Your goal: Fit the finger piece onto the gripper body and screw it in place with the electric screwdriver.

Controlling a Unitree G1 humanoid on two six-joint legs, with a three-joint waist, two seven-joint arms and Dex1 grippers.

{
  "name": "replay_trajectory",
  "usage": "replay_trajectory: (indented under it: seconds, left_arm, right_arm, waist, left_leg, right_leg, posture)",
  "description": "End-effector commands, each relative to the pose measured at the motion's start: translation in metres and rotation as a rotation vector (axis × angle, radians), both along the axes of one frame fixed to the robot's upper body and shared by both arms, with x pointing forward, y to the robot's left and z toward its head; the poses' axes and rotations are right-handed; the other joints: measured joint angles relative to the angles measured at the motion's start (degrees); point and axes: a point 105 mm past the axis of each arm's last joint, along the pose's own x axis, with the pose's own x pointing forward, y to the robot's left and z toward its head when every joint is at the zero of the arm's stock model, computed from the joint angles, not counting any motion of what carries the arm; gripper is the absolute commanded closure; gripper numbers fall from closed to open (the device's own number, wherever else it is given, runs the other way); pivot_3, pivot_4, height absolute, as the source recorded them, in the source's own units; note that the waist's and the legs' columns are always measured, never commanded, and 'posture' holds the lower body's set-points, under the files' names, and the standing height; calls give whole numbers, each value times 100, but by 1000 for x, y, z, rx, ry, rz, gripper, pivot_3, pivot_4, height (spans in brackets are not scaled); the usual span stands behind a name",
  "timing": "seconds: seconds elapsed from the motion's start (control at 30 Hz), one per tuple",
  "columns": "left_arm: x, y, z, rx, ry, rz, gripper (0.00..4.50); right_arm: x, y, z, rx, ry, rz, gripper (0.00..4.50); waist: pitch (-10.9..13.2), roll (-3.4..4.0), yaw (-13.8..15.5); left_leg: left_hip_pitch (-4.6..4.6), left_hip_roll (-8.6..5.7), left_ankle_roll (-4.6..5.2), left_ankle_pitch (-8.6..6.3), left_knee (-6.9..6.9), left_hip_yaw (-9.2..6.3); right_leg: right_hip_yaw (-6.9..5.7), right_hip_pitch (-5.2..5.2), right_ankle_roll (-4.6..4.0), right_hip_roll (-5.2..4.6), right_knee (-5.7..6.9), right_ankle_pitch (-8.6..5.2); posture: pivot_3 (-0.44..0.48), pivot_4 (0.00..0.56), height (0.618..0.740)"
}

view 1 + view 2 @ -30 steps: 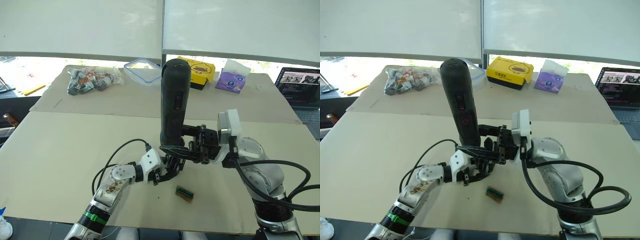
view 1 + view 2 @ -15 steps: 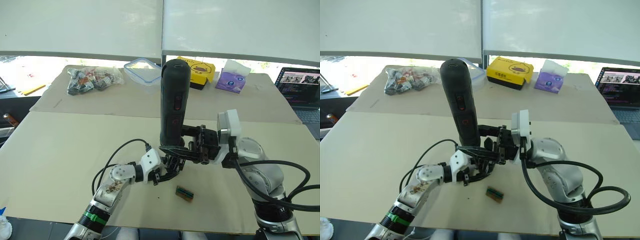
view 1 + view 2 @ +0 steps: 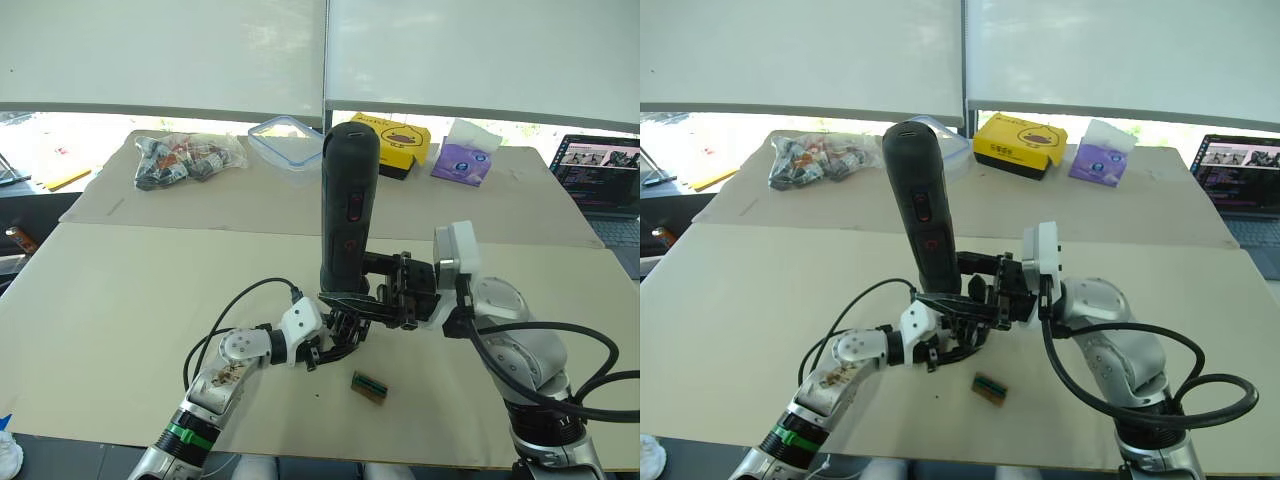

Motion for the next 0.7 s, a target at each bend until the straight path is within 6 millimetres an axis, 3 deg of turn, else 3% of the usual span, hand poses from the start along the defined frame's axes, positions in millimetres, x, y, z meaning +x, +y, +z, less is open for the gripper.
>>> replay_trajectory:
  seconds: [0.03,0.7]
  left_arm:
    - [-11,-1,-17,30,72,-31,2153]
    - [-12,-1,-19,32,77,-30,2153]
  right_arm:
    - [-5,-1,8,27,-49,6,2544]
    - [-2,-2,2,26,-34,-15,2544]
  waist:
    - [0,0,0]
    - [0,0,-1]
  left_leg:
    - [0,0,0,0,0,0]
    - [2,0,0,0,1,0]
  right_leg:
    - [0,0,0,0,0,0]
    - [0,2,0,0,0,0]
  posture:
    - [0,150,740]
    - [0,150,740]
